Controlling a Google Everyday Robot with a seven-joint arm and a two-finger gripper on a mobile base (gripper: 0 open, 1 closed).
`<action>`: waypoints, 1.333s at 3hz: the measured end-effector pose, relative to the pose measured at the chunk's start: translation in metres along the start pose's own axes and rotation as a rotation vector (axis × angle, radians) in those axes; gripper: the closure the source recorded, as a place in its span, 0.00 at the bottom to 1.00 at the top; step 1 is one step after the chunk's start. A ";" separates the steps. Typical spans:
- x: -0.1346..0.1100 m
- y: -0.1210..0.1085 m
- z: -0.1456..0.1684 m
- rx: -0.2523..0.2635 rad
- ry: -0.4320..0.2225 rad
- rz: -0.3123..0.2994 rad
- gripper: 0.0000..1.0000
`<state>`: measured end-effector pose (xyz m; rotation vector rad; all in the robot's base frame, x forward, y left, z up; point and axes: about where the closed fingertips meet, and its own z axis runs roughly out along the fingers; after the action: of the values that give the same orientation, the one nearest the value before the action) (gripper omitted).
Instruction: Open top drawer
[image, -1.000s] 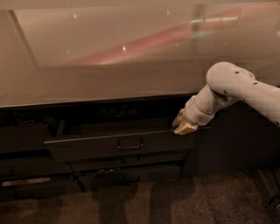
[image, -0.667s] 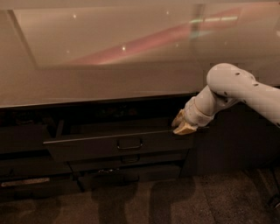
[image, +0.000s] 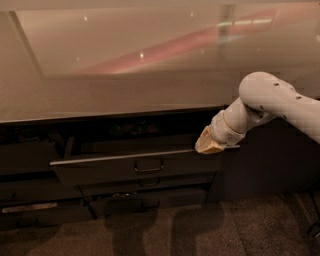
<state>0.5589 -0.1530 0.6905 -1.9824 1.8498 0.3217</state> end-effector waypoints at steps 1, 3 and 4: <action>-0.001 -0.004 -0.003 0.000 -0.007 0.002 1.00; -0.010 -0.011 -0.023 0.033 0.004 -0.008 1.00; -0.008 -0.022 -0.026 0.098 0.055 -0.068 1.00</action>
Offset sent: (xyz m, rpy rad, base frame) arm 0.0115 -0.0063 0.0654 -0.0107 -0.0879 -0.0268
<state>0.5774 -0.1567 0.7202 -2.0009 1.7904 0.1543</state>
